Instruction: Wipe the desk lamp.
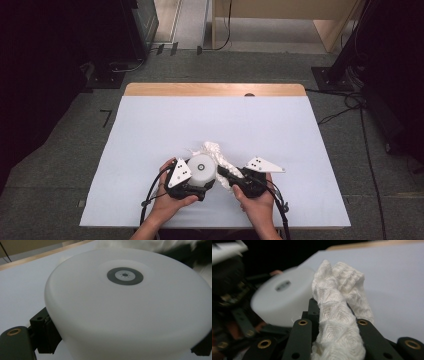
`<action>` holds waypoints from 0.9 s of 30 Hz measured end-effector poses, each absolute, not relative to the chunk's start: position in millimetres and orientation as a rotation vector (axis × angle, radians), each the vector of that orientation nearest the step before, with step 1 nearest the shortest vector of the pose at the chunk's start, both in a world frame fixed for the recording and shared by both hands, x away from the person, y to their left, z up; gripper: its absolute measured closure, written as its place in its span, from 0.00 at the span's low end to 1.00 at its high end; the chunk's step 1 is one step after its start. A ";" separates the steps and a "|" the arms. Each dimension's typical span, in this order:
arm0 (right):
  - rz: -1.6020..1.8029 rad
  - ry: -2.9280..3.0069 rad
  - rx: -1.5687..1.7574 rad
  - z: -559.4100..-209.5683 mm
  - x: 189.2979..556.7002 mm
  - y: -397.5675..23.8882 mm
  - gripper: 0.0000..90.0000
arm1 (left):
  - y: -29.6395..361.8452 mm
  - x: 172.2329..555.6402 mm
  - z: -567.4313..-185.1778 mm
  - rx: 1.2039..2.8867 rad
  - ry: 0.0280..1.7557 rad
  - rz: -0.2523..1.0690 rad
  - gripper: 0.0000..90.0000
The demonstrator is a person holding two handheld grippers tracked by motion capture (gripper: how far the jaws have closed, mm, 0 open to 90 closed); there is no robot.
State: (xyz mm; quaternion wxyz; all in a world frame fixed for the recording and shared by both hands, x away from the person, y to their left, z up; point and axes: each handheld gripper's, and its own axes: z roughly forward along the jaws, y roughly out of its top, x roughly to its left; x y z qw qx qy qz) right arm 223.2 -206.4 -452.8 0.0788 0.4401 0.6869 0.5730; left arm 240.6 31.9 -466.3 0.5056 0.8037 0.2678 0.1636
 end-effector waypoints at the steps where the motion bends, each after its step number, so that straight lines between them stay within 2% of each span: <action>1: 1.693 2.070 1.348 -460.3 225.0 -205.1 0.86 | 32.0 240.6 -466.2 1.940 0.645 0.394 0.09; 5: 1.620 2.132 1.428 -482.2 231.7 -201.8 0.85 | 32.6 240.6 -466.7 1.937 0.637 0.396 0.09; 12: 1.636 2.076 1.450 -476.9 235.1 -214.3 0.85 | 33.6 236.9 -464.2 1.910 0.653 0.411 0.08; 18: 1.638 2.039 1.459 -475.4 235.7 -220.8 0.85 | 24.7 226.0 -457.6 1.835 0.800 0.488 0.03; 21: 1.637 2.040 1.455 -475.8 234.6 -218.4 0.85 | 11.4 219.8 -461.9 1.849 0.885 0.571 0.04; 22: 1.636 2.044 1.452 -475.8 234.3 -217.9 0.85 | 9.7 218.5 -463.1 1.845 0.908 0.596 0.07; 27: 1.652 2.029 1.443 -473.3 233.6 -218.6 0.85 | 15.5 222.4 -461.9 1.869 0.861 0.565 0.10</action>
